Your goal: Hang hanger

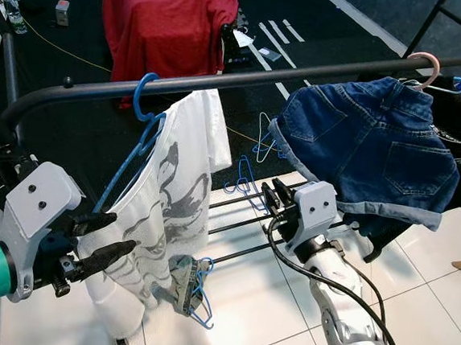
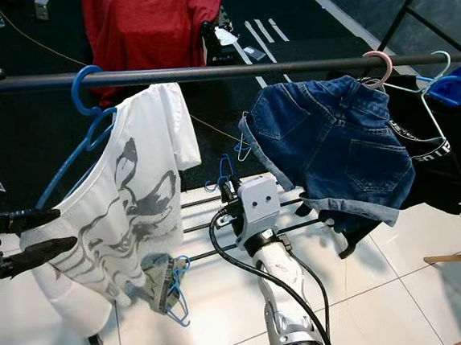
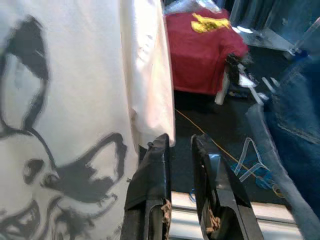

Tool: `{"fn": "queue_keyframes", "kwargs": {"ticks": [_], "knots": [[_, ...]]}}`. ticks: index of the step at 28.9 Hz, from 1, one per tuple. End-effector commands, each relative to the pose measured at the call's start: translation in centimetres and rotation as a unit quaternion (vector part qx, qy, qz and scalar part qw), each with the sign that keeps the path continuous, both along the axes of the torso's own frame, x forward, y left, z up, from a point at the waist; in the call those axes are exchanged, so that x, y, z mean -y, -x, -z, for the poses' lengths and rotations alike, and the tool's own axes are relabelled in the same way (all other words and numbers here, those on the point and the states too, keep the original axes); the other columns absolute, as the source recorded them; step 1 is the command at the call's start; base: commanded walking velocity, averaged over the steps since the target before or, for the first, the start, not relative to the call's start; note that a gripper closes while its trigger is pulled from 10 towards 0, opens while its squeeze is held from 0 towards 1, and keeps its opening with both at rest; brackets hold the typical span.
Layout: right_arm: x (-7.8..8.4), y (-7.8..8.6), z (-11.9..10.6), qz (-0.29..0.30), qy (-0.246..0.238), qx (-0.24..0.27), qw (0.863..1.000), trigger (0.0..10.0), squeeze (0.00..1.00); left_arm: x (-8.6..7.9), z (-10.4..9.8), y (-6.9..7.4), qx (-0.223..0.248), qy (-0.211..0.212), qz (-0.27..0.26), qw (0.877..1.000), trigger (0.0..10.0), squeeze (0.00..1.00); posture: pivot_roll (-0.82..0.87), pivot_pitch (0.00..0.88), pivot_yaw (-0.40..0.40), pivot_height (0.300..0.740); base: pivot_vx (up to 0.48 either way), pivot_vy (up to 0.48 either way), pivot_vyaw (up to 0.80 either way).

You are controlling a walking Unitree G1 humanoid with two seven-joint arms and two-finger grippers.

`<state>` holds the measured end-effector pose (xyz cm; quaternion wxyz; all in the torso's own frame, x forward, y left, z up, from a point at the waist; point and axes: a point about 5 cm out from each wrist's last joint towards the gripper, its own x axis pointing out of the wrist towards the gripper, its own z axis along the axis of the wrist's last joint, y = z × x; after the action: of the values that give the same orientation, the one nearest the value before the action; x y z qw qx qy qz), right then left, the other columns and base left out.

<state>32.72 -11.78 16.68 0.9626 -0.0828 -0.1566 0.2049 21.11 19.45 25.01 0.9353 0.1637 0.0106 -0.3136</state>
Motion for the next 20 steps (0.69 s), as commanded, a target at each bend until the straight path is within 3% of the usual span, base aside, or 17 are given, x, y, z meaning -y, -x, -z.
{"fn": "queue_keyframes", "kwargs": {"ticks": [1,6,7,15,20], "knots": [[0.4,0.0,0.8,0.010,0.008,-0.010,1.000,10.0,0.00,2.4,0.0,-0.7,0.022,0.030,0.006,0.999,10.0,0.00,0.01,0.187,0.032,0.740,0.000,0.000,0.00],[0.7,0.0,1.0,0.020,0.012,-0.013,1.000,10.0,0.00,3.5,-0.2,-1.3,0.033,0.060,0.010,0.998,10.0,0.00,0.01,0.182,0.033,0.740,0.000,0.000,0.00],[1.3,-0.4,1.0,0.048,0.010,-0.009,0.999,10.0,0.00,4.5,-0.9,-2.4,0.053,0.099,0.001,0.994,10.0,0.00,0.00,0.168,0.035,0.740,0.000,0.000,0.00],[1.4,-0.7,0.6,0.057,0.002,0.002,0.998,10.0,0.00,4.8,-1.5,-3.1,0.073,0.112,-0.009,0.991,10.0,0.00,-0.01,0.157,0.037,0.740,0.000,0.000,0.00],[-0.8,0.1,1.3,0.026,-0.016,-0.006,1.000,10.0,0.00,4.7,-0.1,-2.2,0.062,0.084,0.037,0.994,10.0,0.00,-0.01,0.128,0.024,0.740,0.000,0.000,0.00]]}}
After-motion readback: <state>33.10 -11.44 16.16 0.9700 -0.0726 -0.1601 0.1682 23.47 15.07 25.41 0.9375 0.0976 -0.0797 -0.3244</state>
